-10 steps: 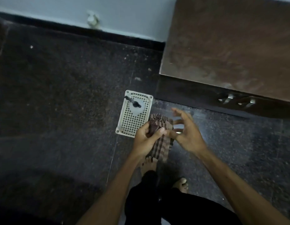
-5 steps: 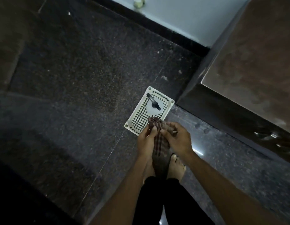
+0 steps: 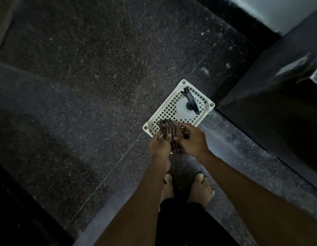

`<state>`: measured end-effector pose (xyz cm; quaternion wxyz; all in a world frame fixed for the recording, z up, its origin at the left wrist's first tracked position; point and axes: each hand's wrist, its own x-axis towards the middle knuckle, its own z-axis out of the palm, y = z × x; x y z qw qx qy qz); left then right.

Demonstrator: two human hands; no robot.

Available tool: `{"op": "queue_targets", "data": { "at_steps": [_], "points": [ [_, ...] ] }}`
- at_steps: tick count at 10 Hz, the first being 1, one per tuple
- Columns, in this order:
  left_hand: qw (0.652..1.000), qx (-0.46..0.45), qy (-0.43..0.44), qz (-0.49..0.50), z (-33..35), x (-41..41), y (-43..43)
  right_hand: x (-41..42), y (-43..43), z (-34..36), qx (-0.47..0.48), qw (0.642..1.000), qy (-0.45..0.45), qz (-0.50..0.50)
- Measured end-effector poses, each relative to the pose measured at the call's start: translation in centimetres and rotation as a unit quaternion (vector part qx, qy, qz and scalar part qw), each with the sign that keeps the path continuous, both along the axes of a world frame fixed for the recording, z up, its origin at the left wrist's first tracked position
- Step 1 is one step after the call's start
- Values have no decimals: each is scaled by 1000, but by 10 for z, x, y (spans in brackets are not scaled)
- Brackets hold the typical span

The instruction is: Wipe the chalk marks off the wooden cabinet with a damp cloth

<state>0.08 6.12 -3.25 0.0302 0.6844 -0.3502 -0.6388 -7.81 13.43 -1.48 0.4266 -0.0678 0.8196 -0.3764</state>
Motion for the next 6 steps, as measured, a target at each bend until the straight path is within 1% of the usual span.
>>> {"op": "queue_targets", "data": {
  "at_steps": [1, 2, 3, 4, 5, 6],
  "points": [
    [1000, 7, 1, -5, -25, -1, -1, 1, -8, -23, 9, 999, 40, 6],
    [999, 0, -6, -31, -45, -3, -4, 4, -17, -40, 12, 997, 74, 29],
    [998, -19, -7, -58, -57, -5, -11, 2, -24, -54, 17, 994, 87, 69],
    [988, -63, -19, -139, -55, 0, -17, 3, -25, -62, 25, 988, 105, 109],
    [921, -204, -59, -326, -46, 17, -20, 9, -14, -64, 32, 983, 141, 109],
    [853, -254, -35, -454, -18, 31, -19, 14, -4, -49, 59, 973, 169, 146]
  ]
}}
